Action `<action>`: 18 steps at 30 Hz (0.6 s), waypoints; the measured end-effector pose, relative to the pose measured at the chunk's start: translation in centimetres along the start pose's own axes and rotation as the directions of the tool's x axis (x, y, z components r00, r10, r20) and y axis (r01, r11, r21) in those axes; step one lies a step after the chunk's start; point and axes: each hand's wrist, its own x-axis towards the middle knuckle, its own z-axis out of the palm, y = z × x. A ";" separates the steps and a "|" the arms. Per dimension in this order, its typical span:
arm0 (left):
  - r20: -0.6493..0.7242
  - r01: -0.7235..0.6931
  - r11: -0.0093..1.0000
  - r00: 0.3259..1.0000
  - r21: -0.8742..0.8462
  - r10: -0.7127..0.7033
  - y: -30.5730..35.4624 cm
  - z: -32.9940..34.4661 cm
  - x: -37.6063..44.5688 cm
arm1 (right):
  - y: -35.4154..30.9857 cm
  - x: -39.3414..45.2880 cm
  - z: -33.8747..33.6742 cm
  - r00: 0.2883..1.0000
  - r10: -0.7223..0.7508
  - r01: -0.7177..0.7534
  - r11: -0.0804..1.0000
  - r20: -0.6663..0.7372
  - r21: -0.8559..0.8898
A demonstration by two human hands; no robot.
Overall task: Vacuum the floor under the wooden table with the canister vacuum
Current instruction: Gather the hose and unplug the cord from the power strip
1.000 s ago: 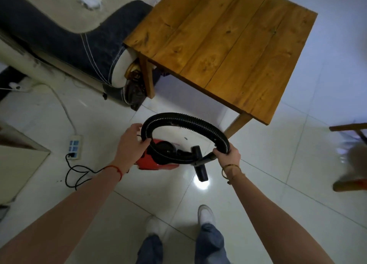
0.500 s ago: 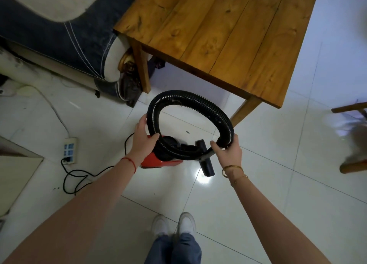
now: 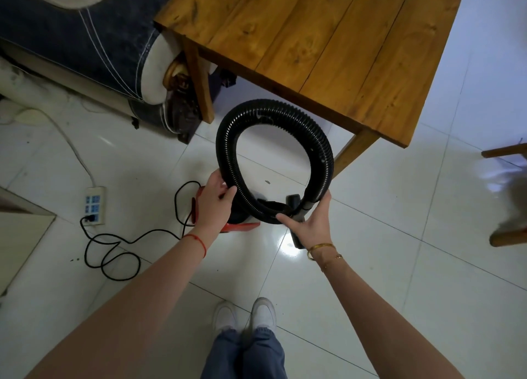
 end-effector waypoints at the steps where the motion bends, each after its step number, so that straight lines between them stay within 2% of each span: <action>1: -0.010 -0.005 0.999 1.000 -0.032 0.005 0.2 0.3 -0.2 | 0.4 0.2 0.4 1.000 -0.002 0.002 1.000 0.013 -0.014; 8: 0.032 -0.006 0.980 0.999 -0.198 0.012 0.7 3.3 -1.3 | 1.8 1.7 3.0 0.999 -0.009 0.006 0.998 -0.039 -0.064; 12: 0.040 -0.028 0.980 0.999 -0.199 0.037 0.7 4.8 -1.1 | 2.4 2.7 4.2 0.989 -0.043 0.026 0.992 -0.139 -0.125; 18: 0.036 -0.156 0.977 0.986 -0.146 0.163 0.2 5.4 0.1 | 2.3 4.9 5.1 0.950 -0.127 0.086 0.984 -0.285 -0.153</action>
